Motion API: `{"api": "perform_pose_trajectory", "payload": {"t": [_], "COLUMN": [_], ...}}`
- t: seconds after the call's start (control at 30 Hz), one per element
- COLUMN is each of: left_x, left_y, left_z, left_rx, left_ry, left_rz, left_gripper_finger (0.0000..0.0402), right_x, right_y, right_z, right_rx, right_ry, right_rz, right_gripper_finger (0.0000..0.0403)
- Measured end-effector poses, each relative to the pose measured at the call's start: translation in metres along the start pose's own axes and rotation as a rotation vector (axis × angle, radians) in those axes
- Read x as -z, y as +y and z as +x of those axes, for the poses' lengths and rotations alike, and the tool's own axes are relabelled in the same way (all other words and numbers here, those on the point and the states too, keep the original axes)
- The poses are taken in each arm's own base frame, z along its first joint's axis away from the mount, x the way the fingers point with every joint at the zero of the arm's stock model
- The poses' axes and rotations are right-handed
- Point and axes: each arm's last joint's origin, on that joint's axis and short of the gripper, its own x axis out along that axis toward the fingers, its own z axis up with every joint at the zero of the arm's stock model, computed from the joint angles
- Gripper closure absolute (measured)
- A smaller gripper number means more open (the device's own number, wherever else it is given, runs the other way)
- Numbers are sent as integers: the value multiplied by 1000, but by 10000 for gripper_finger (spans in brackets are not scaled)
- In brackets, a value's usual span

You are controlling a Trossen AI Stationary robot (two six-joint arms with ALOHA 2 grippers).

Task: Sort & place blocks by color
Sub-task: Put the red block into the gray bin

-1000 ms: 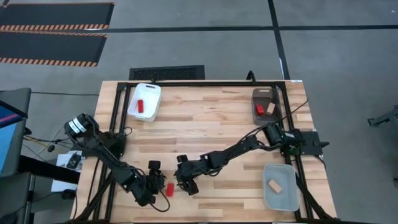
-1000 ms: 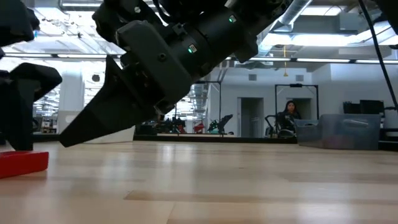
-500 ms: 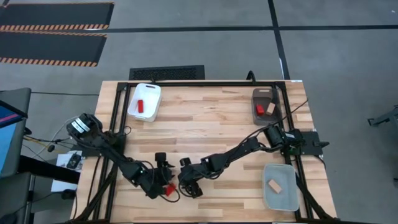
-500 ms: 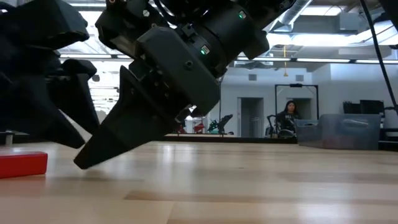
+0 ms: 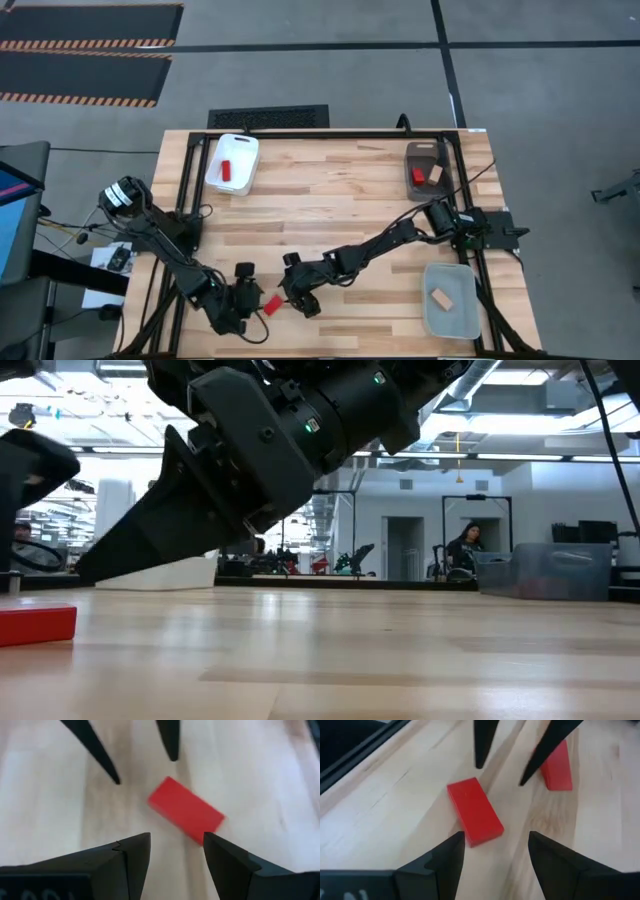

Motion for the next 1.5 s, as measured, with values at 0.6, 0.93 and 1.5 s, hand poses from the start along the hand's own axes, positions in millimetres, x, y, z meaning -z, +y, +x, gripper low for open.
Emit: {"api": "perform_pose_trajectory", "payload": {"t": [0.6,0.93,1.5], "left_x": [13,4,-3], "left_y": [-13,-1,10], "left_z": [20,26,30], "left_rx": [-19,-109,-175], "left_ry": [-56,-89,-115], "left_rz": [104,112,71], "left_gripper_finger": [228,228,228], "right_x": [-3,-2,9], "right_y": [-5,-4,-7], "right_z": [0,0,0], "right_rx": [-42,-46,-48], "right_ry": [-46,-35,68], "right_rz": [0,1,97], "right_gripper_finger": [159,159,159]}}
